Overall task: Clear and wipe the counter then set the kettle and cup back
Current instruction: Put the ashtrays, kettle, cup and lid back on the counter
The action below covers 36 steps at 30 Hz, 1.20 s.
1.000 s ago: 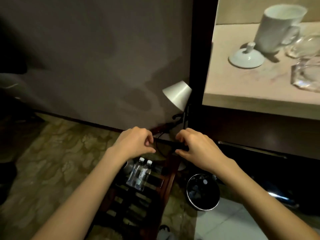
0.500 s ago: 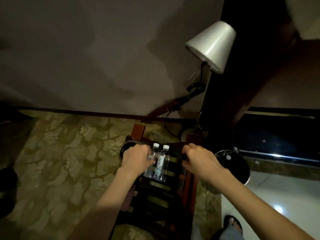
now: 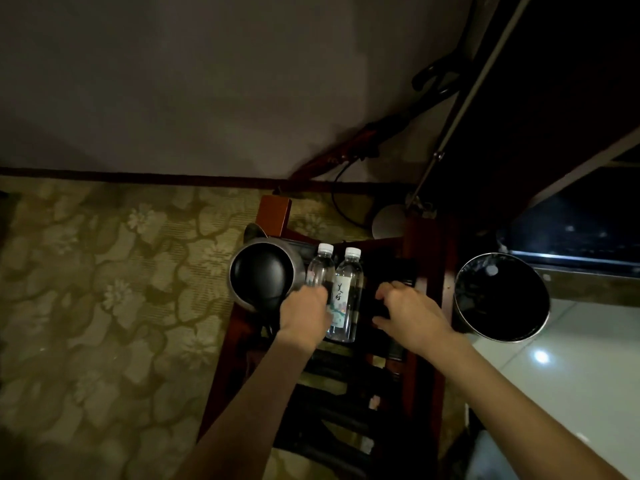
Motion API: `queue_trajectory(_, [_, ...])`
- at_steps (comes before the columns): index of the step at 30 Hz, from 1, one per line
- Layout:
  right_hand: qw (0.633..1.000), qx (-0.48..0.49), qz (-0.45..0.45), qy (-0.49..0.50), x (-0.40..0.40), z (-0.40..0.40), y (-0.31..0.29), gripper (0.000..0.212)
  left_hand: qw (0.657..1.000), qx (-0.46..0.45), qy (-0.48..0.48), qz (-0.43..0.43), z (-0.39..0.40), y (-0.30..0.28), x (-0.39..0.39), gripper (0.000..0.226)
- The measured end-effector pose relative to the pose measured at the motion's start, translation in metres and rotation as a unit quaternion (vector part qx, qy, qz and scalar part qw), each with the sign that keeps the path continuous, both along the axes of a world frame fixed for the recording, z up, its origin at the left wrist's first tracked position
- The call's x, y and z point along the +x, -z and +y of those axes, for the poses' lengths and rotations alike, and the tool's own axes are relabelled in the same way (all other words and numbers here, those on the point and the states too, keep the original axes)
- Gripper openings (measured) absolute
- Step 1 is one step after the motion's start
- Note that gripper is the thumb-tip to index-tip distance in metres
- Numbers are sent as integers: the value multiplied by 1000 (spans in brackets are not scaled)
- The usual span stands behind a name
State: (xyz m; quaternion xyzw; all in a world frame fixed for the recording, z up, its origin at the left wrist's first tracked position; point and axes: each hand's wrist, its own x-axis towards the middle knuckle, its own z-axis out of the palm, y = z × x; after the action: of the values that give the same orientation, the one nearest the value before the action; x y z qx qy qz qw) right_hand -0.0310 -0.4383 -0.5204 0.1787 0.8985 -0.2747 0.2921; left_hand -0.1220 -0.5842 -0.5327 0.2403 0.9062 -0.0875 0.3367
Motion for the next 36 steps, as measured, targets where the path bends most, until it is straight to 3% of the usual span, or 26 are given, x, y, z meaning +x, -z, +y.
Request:
queue_trajectory(6, [1000, -11, -4, 25, -2, -4, 29, 40, 999, -32, -23, 12, 3, 33, 5, 26])
queue_trajectory(13, [989, -79, -34, 118, -8, -13, 59, 43, 988, 53, -138, -33, 3, 48, 13, 41])
queue_trajectory(18, [963, -139, -74, 218, -15, -27, 85, 58, 959, 135, -242, -67, 4, 60, 17, 44])
queue_trajectory(23, [931, -186, -98, 299, -18, -41, 101, 64, 945, 174, -268, -76, 3, 74, 21, 45])
queue_trajectory(28, [912, -199, -82, 350, -18, -46, 110, 66, 895, 245, -350, -128, -7, 83, 23, 49])
queue_trajectory(33, [905, -214, -64, 362, -14, -41, 111, 56, 904, 275, -310, -105, -15, 82, 23, 46])
queue_trajectory(36, [903, -226, -54, 363, -8, -35, 112, 60, 925, 266, -271, -13, -17, 79, 25, 44])
